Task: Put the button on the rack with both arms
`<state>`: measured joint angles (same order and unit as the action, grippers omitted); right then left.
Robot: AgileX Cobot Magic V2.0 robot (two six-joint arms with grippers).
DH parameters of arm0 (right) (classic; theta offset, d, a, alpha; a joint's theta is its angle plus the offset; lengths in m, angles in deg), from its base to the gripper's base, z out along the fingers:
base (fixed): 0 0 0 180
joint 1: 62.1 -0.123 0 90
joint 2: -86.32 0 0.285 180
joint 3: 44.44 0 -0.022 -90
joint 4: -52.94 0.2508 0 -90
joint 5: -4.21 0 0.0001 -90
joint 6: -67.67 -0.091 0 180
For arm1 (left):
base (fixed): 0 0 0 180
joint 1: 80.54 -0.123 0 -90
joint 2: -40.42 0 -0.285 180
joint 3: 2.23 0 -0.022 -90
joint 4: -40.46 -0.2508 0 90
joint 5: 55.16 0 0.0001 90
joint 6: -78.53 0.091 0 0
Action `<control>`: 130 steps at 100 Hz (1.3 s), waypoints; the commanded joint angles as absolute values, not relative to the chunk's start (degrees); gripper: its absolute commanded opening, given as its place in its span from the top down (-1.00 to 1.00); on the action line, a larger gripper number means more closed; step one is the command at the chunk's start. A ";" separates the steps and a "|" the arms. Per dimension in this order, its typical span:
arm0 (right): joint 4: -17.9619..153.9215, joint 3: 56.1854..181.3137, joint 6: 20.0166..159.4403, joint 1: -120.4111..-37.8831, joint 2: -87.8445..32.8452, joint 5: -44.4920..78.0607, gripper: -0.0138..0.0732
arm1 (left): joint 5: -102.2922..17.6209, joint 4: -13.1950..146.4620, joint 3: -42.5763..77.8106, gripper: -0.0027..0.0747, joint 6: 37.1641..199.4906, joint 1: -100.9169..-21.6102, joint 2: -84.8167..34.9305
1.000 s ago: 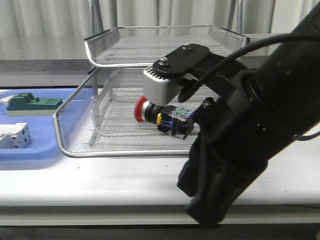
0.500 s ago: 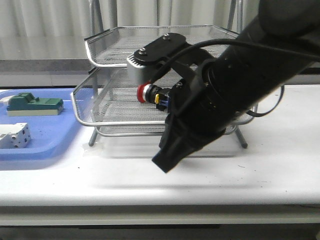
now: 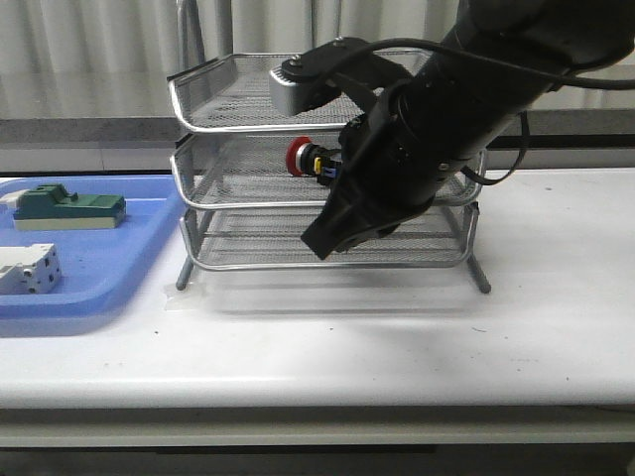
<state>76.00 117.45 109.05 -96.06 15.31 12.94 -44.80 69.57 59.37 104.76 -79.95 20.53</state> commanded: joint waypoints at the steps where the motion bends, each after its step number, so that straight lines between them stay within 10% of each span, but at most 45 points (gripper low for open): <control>1: 77.67 119.37 109.64 -96.24 11.31 12.99 0.82 | -49.03 70.39 57.77 0.98 104.29 -80.10 20.09; 130: 83.53 85.05 103.66 -64.43 -51.97 17.18 0.82 | -49.03 70.39 57.77 0.98 104.29 -80.10 20.09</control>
<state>82.71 85.02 103.65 -64.93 -48.23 20.14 -44.80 69.57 59.37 104.66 -79.95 20.53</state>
